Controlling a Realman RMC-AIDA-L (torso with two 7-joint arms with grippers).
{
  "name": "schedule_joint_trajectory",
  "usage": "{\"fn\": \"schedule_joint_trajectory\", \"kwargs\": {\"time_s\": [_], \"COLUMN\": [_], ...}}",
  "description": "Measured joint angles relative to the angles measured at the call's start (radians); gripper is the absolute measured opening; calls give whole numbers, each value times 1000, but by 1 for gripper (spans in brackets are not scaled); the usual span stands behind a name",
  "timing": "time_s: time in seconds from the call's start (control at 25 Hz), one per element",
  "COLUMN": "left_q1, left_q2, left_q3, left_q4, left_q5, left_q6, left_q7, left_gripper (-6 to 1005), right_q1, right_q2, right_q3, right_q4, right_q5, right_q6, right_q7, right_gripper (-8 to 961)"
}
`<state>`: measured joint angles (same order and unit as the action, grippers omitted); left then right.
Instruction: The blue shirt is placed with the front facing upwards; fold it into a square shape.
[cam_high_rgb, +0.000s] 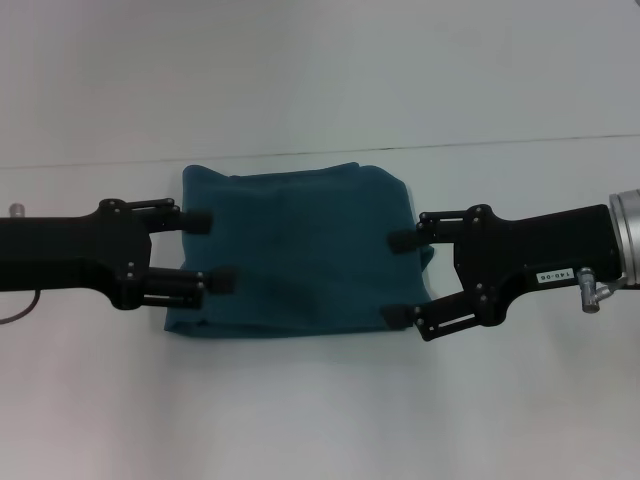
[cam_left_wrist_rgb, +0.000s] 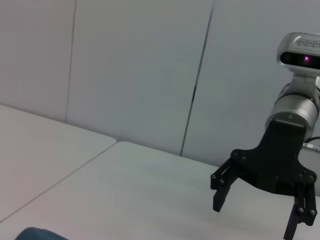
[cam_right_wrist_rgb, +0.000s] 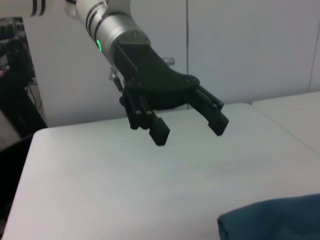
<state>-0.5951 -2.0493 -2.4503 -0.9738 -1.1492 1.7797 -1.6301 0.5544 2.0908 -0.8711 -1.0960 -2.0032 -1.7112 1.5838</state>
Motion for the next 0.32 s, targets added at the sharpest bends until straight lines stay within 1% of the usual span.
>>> {"fn": "schedule_joint_trajectory", "kwargs": {"time_s": [0.32], "left_q1": [5], "left_q2": [-6], "left_q3": [7], "left_q4": [0], "left_q5": [-1], "left_q6": [18], "left_q7": [5], "left_gripper": [876], "right_q1": [-1], "right_q2": [1], "right_q3": [-6], "right_q4": [9], "right_q5": [34], "right_q6": [-3], "right_q7": [-12], "right_gripper": [927]}}
